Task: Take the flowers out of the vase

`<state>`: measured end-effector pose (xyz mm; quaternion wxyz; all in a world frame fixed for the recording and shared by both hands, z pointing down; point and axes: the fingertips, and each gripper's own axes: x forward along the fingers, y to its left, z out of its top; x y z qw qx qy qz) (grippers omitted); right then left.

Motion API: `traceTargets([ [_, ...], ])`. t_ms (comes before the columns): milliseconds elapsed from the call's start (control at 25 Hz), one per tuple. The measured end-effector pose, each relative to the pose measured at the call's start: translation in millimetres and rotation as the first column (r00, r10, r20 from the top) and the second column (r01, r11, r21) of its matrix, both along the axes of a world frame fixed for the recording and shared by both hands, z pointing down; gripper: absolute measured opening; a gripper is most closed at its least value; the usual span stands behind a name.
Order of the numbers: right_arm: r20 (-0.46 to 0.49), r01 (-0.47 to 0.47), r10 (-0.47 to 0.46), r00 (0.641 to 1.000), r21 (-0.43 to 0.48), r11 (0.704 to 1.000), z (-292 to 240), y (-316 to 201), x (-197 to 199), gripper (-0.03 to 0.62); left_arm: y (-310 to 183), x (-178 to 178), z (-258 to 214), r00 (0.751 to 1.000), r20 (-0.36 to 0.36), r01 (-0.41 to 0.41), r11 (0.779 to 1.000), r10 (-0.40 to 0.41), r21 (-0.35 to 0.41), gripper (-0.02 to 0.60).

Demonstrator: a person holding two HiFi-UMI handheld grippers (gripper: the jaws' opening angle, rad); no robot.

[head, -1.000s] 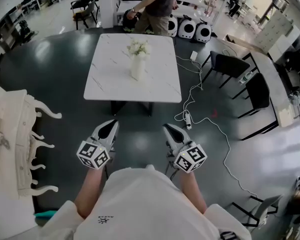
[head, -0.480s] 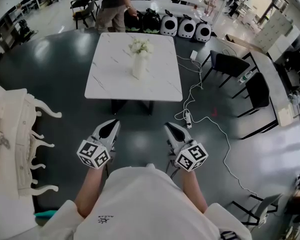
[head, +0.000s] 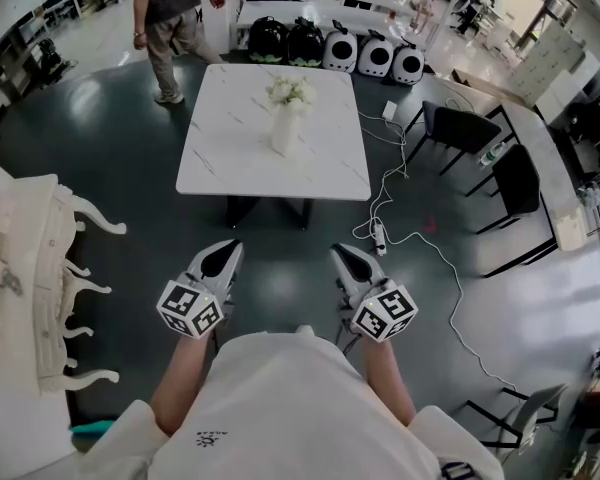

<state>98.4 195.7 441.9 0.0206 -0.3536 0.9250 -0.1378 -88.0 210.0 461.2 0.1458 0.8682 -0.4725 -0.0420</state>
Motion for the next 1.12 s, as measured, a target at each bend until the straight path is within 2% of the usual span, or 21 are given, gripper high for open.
traceTargets([
  [560, -0.016, -0.002, 0.002, 1.0, 0.004, 1.0, 4, 34, -36, 0.026, 36, -45, 5, 1.0, 0.01, 0.025, 1.0, -0.025, 0.009, -0.011],
  [1120, -0.028, 0.013, -0.013, 1.0, -0.003, 1.0, 6, 44, -53, 0.026, 51, -62, 9, 0.999, -0.01, 0.032, 0.999, -0.032, 0.009, -0.011],
])
